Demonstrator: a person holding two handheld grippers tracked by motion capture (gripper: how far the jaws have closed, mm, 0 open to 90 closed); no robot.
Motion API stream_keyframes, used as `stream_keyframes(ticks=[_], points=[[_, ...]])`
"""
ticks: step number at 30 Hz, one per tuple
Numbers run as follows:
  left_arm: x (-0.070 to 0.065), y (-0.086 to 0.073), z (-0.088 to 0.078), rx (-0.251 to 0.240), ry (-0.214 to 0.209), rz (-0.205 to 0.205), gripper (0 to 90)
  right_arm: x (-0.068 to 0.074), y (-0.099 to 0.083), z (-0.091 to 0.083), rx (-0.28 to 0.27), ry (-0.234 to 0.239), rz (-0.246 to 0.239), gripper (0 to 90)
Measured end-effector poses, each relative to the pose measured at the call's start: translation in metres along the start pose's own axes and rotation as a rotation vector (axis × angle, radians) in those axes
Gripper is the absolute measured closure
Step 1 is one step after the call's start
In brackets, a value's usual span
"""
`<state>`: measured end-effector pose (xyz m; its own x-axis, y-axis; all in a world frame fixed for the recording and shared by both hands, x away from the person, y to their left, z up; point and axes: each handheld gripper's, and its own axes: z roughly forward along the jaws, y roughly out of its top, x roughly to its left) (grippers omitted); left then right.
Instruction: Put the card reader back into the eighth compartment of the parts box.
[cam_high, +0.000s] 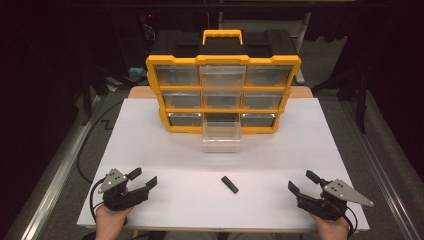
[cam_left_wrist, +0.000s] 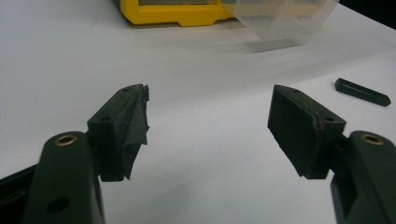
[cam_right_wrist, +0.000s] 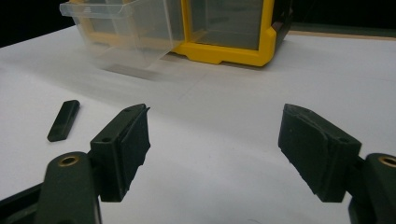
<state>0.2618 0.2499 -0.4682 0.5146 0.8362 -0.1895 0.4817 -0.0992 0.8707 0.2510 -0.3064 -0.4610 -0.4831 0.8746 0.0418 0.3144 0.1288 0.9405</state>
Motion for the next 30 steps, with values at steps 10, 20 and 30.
stream_keyframes(ticks=[10,20,30], points=[[0.0,0.0,0.0,0.0,0.001,0.0,29.6,0.005,0.002,0.004,0.0,0.022,-0.004,25.2],[0.0,0.0,0.0,0.001,0.0,0.001,29.6,0.012,0.003,0.009,0.0,0.047,-0.008,25.3],[0.0,0.0,0.0,0.003,0.0,0.002,29.7,0.016,0.004,0.013,-0.007,0.069,-0.008,25.3]])
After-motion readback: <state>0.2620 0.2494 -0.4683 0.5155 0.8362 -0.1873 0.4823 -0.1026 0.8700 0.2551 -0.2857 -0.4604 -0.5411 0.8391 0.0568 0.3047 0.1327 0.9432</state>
